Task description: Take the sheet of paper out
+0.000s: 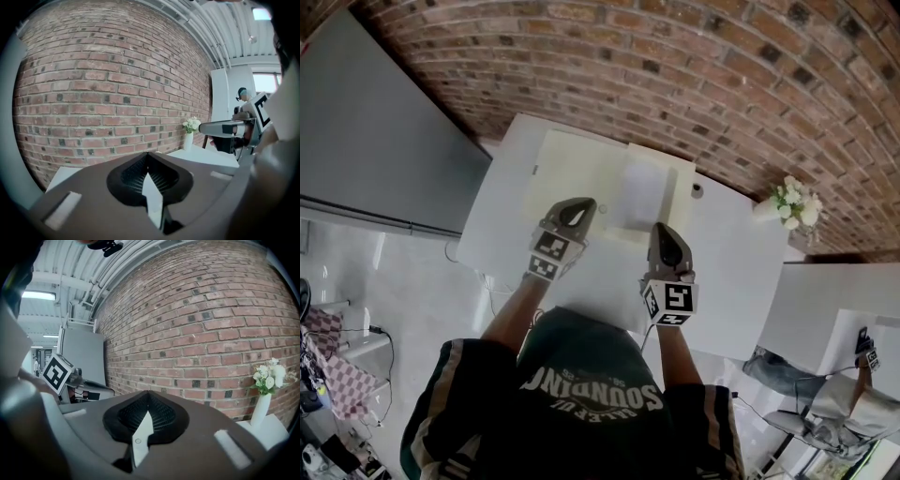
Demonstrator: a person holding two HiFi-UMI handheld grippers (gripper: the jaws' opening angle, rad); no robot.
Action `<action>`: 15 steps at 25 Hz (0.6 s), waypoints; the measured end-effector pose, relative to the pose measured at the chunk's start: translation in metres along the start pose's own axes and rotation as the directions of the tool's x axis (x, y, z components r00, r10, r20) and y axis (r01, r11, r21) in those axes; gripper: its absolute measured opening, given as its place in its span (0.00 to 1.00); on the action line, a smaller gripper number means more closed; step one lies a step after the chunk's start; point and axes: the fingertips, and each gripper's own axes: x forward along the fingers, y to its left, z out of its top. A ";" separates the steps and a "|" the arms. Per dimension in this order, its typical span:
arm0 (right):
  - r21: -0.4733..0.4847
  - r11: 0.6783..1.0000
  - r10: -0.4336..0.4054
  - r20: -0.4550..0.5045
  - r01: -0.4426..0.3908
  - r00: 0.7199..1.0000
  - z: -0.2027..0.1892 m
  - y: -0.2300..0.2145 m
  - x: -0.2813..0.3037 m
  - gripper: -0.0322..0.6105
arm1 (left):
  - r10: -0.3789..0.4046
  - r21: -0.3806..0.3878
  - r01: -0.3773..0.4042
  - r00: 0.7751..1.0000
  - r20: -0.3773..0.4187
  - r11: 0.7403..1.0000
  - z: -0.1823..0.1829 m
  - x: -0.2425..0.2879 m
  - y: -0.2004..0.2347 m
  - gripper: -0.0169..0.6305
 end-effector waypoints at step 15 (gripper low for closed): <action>0.023 1.000 -0.010 -0.114 0.013 0.993 -0.041 -0.023 0.060 0.05 | -0.036 -0.084 0.026 0.992 -0.123 0.996 -0.057 0.077 0.041 0.04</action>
